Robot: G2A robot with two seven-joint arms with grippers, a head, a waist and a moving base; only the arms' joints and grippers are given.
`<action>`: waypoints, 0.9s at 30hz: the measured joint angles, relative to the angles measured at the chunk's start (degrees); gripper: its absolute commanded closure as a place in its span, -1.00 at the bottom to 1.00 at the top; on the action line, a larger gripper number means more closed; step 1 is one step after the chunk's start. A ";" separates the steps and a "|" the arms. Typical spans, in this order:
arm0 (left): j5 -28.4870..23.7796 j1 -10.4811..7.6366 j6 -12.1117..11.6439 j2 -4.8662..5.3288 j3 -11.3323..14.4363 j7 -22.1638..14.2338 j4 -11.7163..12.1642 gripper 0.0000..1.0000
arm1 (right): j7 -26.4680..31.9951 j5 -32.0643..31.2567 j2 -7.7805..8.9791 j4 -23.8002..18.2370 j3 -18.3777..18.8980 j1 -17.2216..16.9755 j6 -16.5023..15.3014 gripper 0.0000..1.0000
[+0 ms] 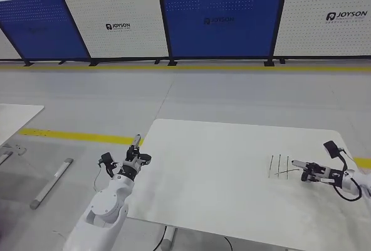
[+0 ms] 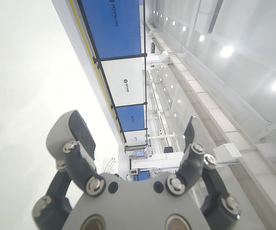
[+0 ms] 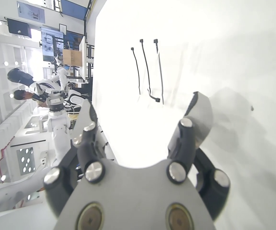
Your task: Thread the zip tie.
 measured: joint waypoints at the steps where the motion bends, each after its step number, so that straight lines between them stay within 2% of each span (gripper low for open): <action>1: 0.00 0.00 0.00 0.00 0.00 0.00 0.00 -1.00 | 0.11 -0.03 -0.04 0.05 -0.10 0.10 0.26 0.22; 5: 0.00 0.00 0.00 0.00 0.00 0.00 0.00 -1.00 | 0.57 0.16 -0.25 0.84 -0.42 0.79 1.24 0.12; 12: 0.00 0.00 0.00 0.00 0.00 0.00 0.00 -1.00 | 1.21 0.61 -0.97 3.96 -1.42 2.78 2.43 0.18; 17: 0.00 0.00 0.00 0.00 0.00 0.00 0.00 -1.00 | 1.33 0.63 -1.54 6.01 -2.21 4.09 2.22 0.38; 22: 0.00 0.00 0.00 0.00 0.00 0.00 0.00 -1.00 | 1.41 0.47 -1.99 7.86 -2.80 5.28 2.11 0.46; 27: 0.00 0.00 0.00 0.00 0.00 0.00 0.00 -1.00 | 1.60 0.46 -2.38 9.42 -3.24 6.19 1.96 0.84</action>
